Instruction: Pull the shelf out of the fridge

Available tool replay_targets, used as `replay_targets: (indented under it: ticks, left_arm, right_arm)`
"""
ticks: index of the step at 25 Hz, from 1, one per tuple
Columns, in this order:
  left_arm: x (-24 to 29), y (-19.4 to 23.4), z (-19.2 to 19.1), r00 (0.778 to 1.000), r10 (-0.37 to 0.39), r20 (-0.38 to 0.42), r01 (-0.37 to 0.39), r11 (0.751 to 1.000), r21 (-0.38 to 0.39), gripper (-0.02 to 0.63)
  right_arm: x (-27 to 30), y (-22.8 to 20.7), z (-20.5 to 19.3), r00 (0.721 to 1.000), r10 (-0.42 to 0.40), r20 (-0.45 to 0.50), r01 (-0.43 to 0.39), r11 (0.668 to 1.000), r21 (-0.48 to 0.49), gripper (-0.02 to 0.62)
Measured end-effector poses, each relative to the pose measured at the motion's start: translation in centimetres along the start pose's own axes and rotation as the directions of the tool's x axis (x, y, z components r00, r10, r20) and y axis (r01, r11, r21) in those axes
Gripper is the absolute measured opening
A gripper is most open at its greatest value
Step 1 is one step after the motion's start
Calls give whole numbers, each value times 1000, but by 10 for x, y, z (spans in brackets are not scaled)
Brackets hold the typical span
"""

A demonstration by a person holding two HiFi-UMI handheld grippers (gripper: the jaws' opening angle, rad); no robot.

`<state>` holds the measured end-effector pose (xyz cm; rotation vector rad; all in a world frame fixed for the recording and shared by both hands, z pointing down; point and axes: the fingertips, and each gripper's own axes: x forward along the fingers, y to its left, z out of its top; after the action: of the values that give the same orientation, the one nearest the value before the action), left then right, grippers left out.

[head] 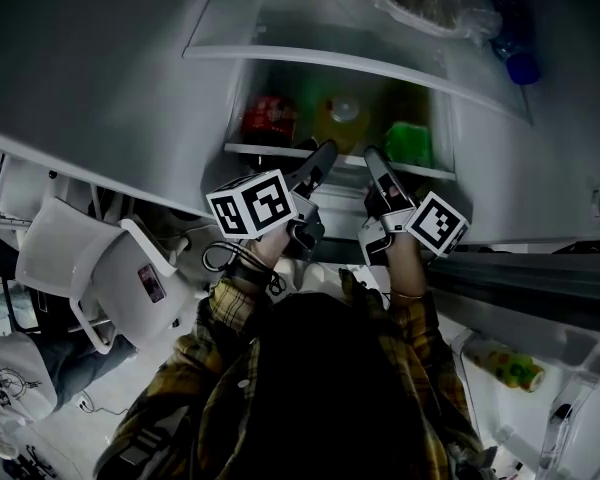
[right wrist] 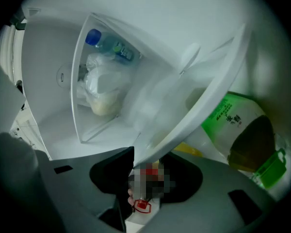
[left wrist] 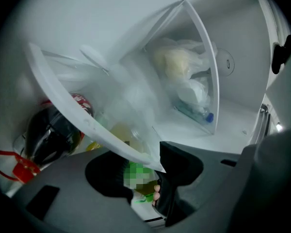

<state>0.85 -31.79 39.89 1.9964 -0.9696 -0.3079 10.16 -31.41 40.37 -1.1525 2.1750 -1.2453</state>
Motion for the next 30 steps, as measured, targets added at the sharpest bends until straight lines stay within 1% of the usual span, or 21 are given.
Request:
replay_targets:
  ticks: [2, 6, 13, 14, 16, 17, 19, 23, 26, 30]
  left_arm:
    - [3, 2, 3, 1000, -3, 7, 3, 1000, -25, 198]
    - [8, 6, 8, 1000, -9, 15, 10, 997, -72, 198]
    - [14, 10, 17, 999, 1, 36, 3, 995, -103, 194]
    - [14, 11, 17, 999, 5, 34, -2, 995, -102, 186]
    - [14, 14, 16, 999, 19, 33, -15, 995, -104, 144]
    - [14, 15, 16, 999, 21, 36, -17, 994, -109, 112]
    - [14, 16, 17, 999, 14, 42, -9, 992, -126, 94]
    - [14, 14, 17, 999, 0, 41, 6, 989, -147, 80]
    - [14, 15, 17, 999, 3, 38, 3, 988, -157, 75]
    - [14, 15, 17, 999, 7, 36, -1, 986, -165, 74]
  right_arm:
    - [4, 0, 2, 1000, -1, 3, 1, 1000, 8, 150]
    - [12, -3, 6, 1000, 0, 25, -2, 998, 63, 150]
    - [21, -1, 9, 1000, 6, 29, -8, 998, 64, 149]
    - [21, -1, 10, 999, 1, 33, -3, 998, 65, 149]
    - [21, -1, 12, 999, -13, 41, 11, 998, 60, 144]
    - [21, -1, 12, 999, -22, 42, 20, 998, 54, 130]
    - [21, -3, 12, 998, -39, 39, 37, 998, 48, 95]
    - [20, -4, 12, 998, -46, 42, 43, 996, 76, 86]
    - [20, -4, 11, 998, -46, 46, 41, 994, 101, 80]
    - [20, -4, 11, 998, -49, 48, 43, 993, 111, 75]
